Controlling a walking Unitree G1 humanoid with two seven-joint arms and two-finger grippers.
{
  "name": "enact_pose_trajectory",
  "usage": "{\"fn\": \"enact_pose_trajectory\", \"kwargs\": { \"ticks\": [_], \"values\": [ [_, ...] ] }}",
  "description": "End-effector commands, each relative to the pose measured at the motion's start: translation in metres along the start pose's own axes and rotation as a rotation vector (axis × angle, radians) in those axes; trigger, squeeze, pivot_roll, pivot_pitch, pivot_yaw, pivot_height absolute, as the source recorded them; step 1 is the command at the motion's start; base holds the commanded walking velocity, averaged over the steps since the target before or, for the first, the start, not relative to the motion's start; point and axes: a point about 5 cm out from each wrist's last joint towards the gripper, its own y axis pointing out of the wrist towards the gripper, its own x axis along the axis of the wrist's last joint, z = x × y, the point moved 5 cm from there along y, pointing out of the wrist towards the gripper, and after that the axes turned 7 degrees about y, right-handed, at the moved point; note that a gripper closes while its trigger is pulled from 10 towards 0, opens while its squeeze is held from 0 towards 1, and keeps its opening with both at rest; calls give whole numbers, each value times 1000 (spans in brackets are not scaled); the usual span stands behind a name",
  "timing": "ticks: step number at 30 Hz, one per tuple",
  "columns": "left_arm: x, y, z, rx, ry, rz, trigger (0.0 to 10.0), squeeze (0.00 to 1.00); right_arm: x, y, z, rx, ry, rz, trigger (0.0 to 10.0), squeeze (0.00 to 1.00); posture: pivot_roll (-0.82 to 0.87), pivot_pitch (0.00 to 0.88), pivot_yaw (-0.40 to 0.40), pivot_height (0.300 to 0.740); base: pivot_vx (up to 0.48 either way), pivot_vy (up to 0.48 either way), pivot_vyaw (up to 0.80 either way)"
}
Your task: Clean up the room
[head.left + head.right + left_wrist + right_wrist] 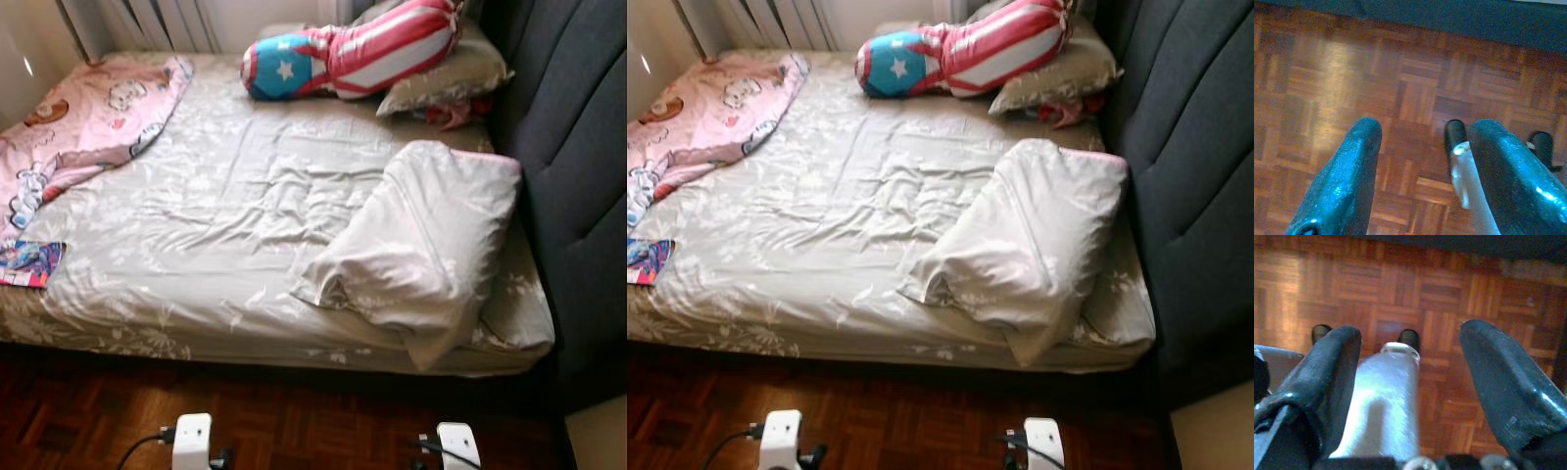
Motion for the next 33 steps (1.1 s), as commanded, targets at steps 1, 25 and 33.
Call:
{"fn": "enact_pose_trajectory", "kwargs": {
  "ticks": [1,25,33],
  "values": [
    [-6,-1,-2,-7,0,24,10000,0,-6,-1,-4,-15,21,13,10000,0,-99,136,36,740,285,0,0],
    [-1,0,-1,-2,-4,5,10000,0,-5,-1,-2,-11,34,4,10000,0,-101,140,38,740,267,0,0],
    [3,1,1,2,-9,-11,10000,0,-3,-1,-1,-4,41,-10,10000,0,-100,143,38,740,30,0,0]
  ]
}}
